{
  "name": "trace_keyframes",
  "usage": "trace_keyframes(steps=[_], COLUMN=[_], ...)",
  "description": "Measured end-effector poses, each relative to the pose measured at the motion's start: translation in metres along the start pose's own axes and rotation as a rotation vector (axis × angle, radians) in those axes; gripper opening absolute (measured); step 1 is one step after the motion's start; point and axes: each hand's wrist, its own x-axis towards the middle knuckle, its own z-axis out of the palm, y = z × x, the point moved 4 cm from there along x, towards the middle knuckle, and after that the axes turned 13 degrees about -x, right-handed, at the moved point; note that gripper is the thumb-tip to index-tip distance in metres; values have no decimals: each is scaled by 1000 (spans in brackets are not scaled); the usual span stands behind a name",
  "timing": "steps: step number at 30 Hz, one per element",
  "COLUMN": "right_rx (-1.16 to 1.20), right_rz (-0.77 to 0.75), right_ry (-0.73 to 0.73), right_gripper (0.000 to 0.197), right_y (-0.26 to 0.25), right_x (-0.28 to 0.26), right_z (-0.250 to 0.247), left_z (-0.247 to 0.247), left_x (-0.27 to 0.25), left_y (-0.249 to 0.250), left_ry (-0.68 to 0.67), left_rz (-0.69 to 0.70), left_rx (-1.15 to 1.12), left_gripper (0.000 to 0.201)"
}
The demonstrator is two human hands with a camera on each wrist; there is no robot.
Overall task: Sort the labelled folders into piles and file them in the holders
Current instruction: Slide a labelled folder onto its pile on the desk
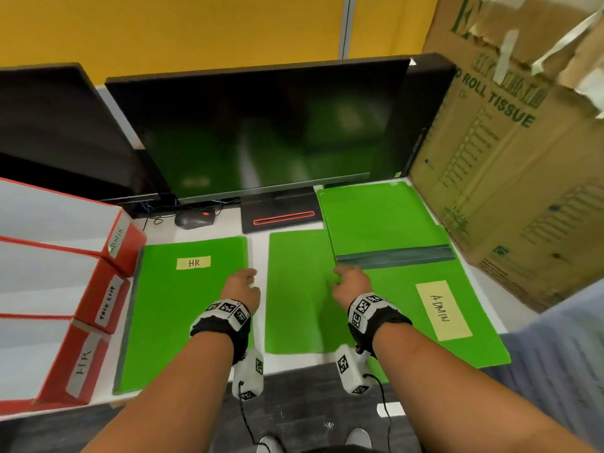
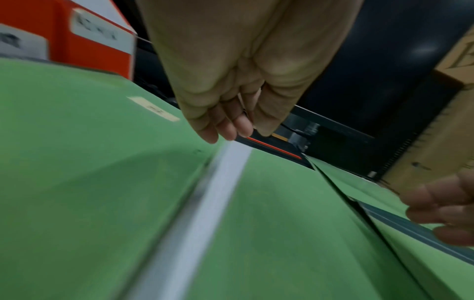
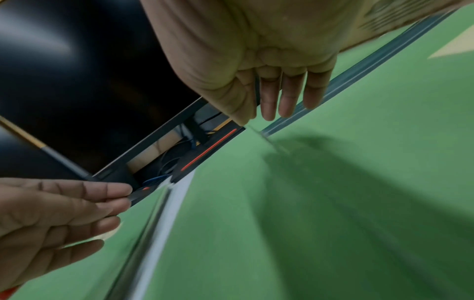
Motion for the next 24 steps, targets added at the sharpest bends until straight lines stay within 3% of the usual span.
trace_keyframes(steps=[8,14,21,24], right_rx=[-76,-77,-115,-99], right_rz=[185,129,113,121], right_ry=[-95,-220,-285,-278], right_gripper=[55,62,63,65], right_y=[86,112,122,125], right_x=[4,9,18,20], right_z=[-13,-8,-13,-16], left_z=[81,126,166,175], left_x=[-7,-8,-6,-4], left_y=[48,60,76,83], left_ry=[-151,-257,-347,-324], left_rz=[32,-41,-158,-179], left_rx=[-32,-146,-278,-315], left_gripper=[41,37,57,65])
